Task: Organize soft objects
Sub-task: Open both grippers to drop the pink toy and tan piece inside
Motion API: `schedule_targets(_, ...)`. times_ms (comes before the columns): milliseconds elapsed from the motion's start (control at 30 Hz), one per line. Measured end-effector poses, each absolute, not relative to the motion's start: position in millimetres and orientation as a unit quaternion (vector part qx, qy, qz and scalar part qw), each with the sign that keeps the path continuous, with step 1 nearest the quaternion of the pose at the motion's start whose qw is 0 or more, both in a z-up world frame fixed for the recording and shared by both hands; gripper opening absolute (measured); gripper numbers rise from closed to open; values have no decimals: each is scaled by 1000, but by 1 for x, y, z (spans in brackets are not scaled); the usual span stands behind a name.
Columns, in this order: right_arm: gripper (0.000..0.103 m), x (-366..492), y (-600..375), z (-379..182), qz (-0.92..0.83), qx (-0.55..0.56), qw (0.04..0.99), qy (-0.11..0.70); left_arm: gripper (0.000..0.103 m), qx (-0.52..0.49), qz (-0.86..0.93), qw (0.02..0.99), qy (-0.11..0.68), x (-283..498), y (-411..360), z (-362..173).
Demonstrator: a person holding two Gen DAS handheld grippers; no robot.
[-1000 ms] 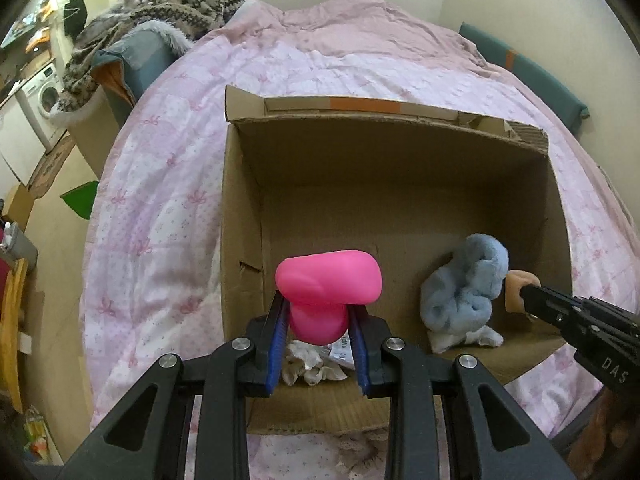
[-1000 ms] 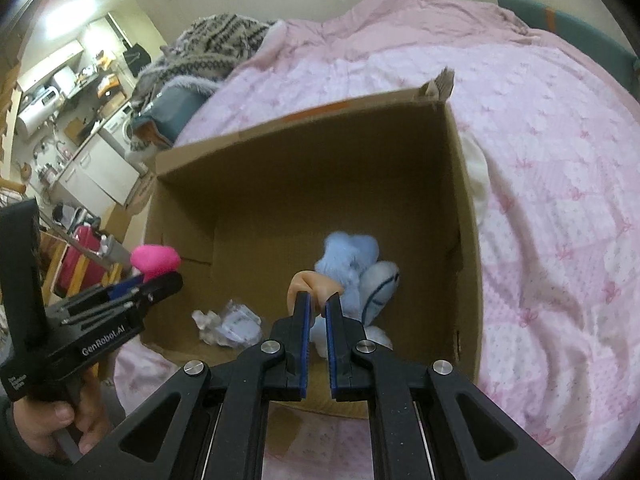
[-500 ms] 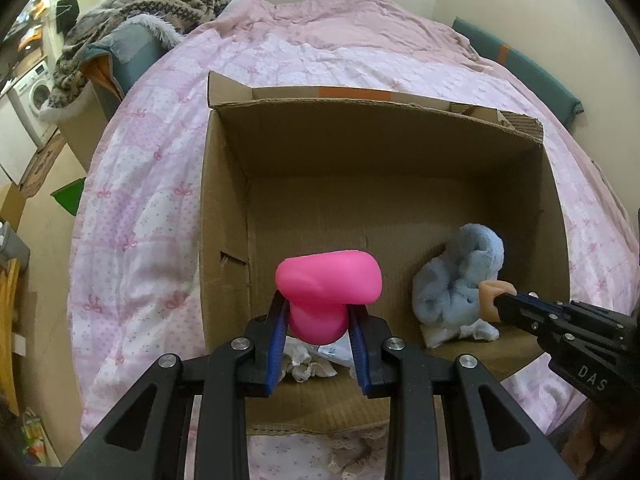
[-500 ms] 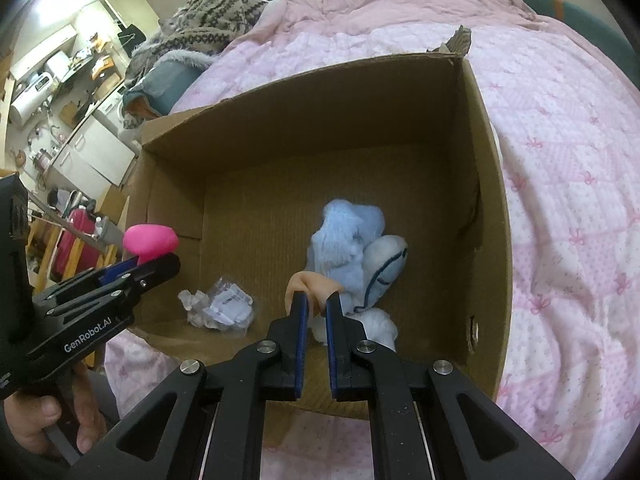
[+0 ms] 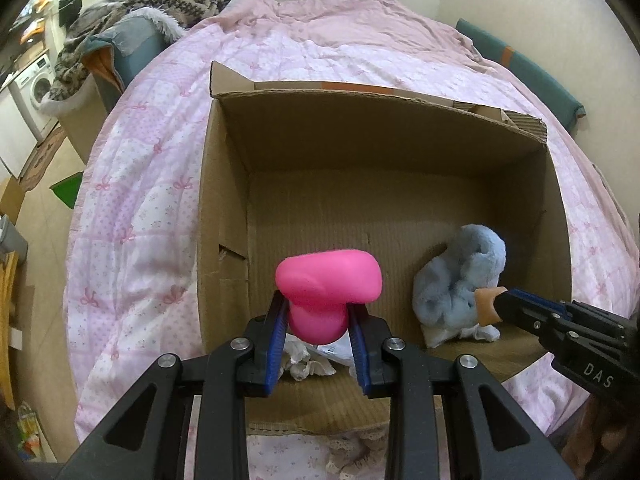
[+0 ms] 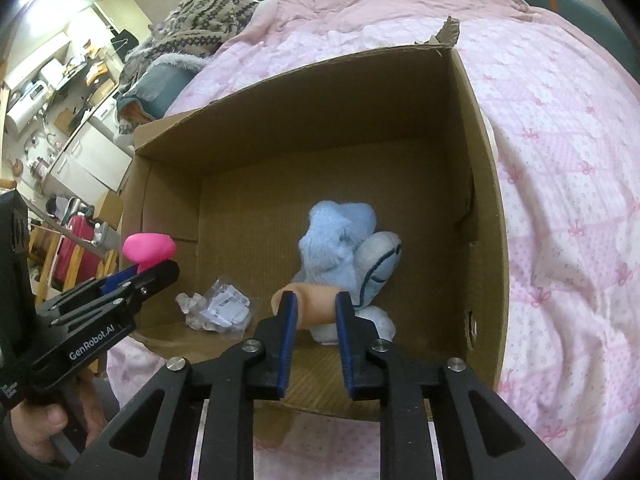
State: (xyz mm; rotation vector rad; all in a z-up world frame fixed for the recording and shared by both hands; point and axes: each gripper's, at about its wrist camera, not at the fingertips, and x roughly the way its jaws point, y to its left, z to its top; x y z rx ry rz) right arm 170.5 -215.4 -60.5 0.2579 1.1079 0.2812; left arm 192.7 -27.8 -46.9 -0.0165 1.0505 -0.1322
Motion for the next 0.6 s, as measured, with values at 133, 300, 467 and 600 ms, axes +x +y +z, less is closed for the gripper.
schedule_targets(133,34,171,-216,-58,133,124,836,518,27,-1,-58,869,492,191,-29,-44)
schedule_targets(300,64,168,-219,-49,133,132,850,493,42,-9,-57,875,481,189,-26,-37)
schedule_targets(467,77,163,-224,-34,130,141,869,456,67,-7,-59,887,458,185,-25,-25)
schedule_targets(600,87,167,-226,-37,135,156,859,468,68,-9,-64,883,465,179,-22,-23)
